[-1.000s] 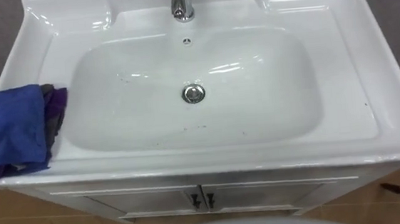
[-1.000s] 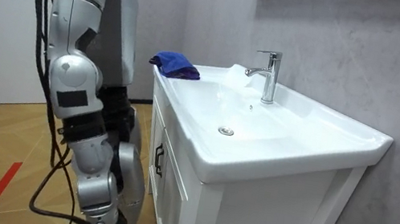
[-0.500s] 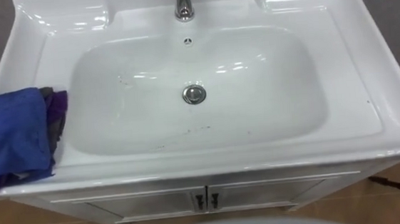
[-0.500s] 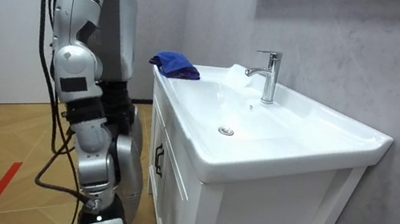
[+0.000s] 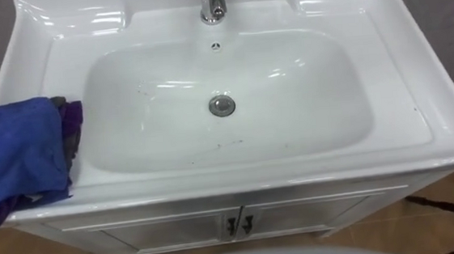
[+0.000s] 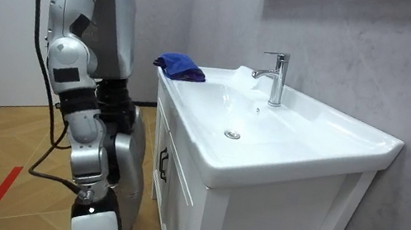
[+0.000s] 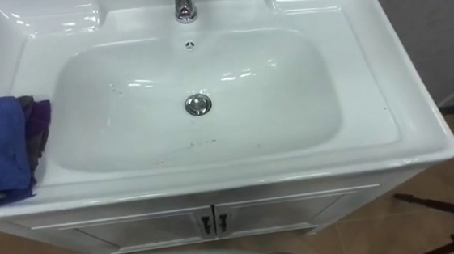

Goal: Wipe basin

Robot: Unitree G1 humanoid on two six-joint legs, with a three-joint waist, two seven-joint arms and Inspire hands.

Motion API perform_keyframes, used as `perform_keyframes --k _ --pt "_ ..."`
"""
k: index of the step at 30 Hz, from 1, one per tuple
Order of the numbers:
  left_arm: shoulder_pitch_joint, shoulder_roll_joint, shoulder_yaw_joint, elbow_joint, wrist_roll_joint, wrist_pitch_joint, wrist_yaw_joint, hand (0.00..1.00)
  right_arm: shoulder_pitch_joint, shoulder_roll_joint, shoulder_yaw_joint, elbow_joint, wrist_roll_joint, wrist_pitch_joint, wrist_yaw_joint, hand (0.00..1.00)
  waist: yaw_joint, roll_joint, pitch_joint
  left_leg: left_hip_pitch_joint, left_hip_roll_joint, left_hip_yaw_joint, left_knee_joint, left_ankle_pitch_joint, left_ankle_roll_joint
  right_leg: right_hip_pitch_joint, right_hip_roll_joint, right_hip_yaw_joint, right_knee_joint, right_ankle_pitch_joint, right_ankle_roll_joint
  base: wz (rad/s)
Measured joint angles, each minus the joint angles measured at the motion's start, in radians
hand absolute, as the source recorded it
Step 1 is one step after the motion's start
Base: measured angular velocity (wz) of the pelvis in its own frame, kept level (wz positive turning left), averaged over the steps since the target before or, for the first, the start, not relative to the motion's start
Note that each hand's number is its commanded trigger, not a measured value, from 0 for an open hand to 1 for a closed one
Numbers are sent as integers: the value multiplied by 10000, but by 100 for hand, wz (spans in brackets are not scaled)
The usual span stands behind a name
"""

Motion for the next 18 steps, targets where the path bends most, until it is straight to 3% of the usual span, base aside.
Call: perform_keyframes --k 11,18 --pt "-364 87 -423 577 229 49 -22 0 59 254 9 484 -288 30 173 0 -114 112 8 119 2 238 -56 -36 81 42 23 192 -2 197 84 -7" --pt "-478 165 -1010 760 234 222 -252 0 71 377 7 885 -270 365 83 0 -375 251 32 273 5 285 -130 -43 95 147 35 195 -19 228 91 -1"
